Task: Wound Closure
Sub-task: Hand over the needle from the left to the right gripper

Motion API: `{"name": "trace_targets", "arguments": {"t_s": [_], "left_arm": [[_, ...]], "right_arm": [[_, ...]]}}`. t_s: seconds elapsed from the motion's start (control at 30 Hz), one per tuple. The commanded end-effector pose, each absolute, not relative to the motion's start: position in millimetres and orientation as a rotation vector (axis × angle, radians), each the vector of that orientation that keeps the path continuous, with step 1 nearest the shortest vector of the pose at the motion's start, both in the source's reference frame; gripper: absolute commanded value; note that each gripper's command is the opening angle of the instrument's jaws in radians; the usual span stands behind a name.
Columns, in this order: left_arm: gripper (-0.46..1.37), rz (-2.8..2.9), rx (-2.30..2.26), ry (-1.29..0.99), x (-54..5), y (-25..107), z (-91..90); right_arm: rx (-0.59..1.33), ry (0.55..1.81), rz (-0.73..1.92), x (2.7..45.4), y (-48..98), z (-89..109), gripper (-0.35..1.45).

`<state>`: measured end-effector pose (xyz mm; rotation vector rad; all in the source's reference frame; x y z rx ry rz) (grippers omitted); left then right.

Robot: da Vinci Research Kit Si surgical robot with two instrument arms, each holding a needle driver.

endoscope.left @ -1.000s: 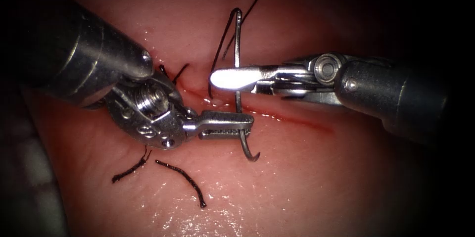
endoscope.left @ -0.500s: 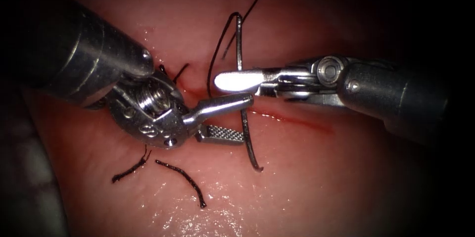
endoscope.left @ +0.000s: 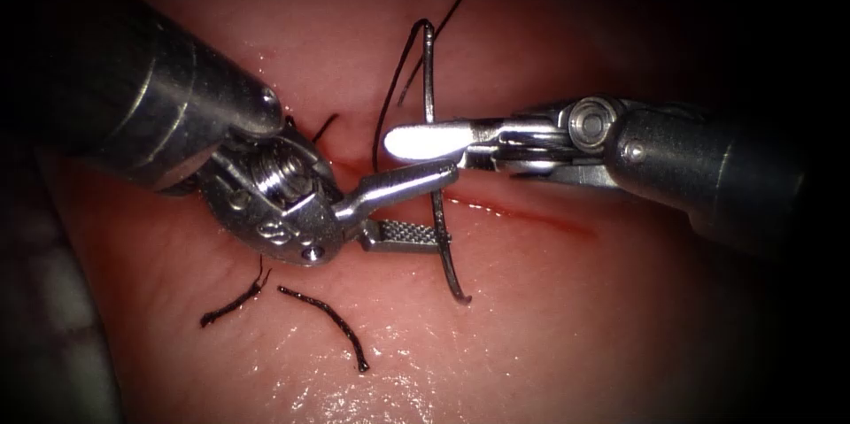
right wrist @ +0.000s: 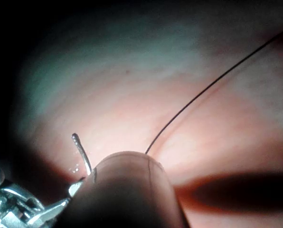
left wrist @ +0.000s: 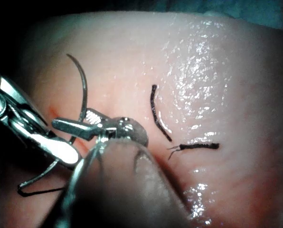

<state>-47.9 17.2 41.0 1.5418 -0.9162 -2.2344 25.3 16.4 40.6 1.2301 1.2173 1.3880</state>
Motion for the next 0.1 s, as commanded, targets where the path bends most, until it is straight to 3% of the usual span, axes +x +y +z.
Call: {"name": "trace_targets", "arguments": {"t_s": [0.03,0.1], "left_arm": [[0.33,-2.234,1.539,-0.912,-47.9,17.1,41.1],[0.35,-2.238,1.543,-0.909,-47.9,17.1,41.1]], "right_arm": [[1.226,1.213,1.392,25.3,16.4,40.6,-0.35],[1.223,1.213,1.394,25.3,16.4,40.6,-0.35]]}}
